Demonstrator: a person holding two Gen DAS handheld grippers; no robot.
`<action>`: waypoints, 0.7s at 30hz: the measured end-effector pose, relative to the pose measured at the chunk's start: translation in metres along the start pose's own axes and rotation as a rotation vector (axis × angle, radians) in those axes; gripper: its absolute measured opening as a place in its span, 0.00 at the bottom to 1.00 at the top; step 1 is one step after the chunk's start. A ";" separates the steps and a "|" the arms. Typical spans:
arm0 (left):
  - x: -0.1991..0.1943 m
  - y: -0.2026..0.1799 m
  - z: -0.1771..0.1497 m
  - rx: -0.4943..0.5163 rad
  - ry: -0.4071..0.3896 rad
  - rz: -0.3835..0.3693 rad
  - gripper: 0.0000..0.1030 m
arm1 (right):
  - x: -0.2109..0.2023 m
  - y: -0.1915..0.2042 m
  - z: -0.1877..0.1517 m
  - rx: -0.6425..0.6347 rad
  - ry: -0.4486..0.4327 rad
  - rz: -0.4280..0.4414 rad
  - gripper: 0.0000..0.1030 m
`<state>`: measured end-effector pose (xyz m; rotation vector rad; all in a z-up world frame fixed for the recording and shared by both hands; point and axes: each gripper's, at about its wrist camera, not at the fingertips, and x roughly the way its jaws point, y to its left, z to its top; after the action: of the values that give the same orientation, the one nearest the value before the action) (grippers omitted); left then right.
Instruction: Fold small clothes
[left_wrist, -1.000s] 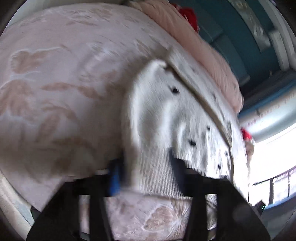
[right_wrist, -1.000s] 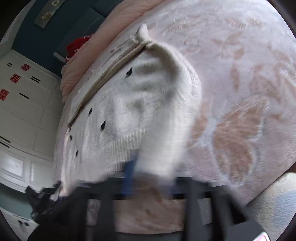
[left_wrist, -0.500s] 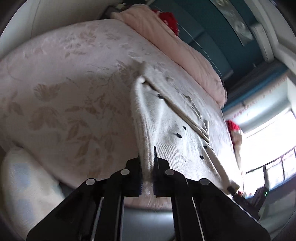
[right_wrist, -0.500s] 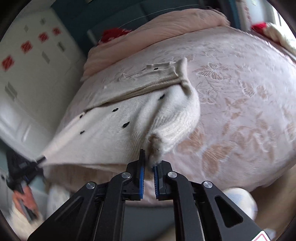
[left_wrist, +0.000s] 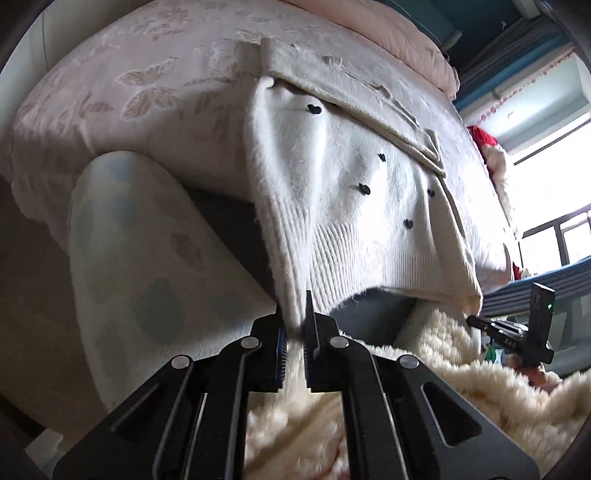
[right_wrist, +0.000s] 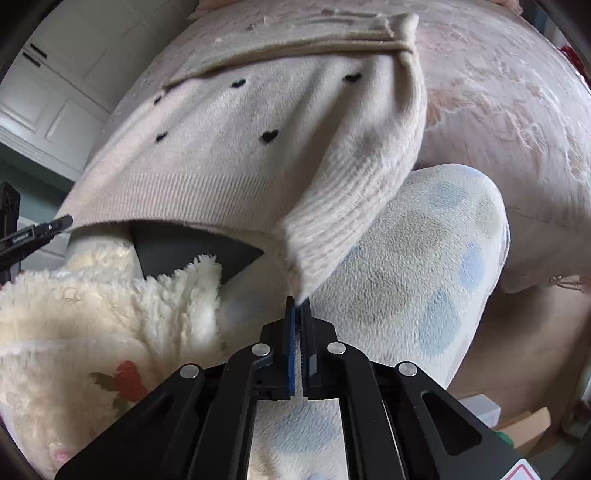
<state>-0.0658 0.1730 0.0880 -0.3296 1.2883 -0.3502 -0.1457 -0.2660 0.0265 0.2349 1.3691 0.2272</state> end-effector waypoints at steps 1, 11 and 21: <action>-0.003 -0.002 0.004 0.012 -0.015 -0.001 0.06 | -0.001 -0.005 0.005 0.025 -0.011 0.017 0.02; 0.030 0.017 0.011 -0.063 0.048 0.011 0.07 | 0.015 -0.032 0.030 0.152 0.029 0.099 0.21; 0.053 0.030 0.021 -0.180 0.036 -0.108 0.52 | 0.029 -0.041 0.045 0.370 -0.017 0.250 0.56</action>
<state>-0.0306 0.1782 0.0341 -0.5493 1.3435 -0.3332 -0.0956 -0.2985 -0.0047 0.7176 1.3570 0.1767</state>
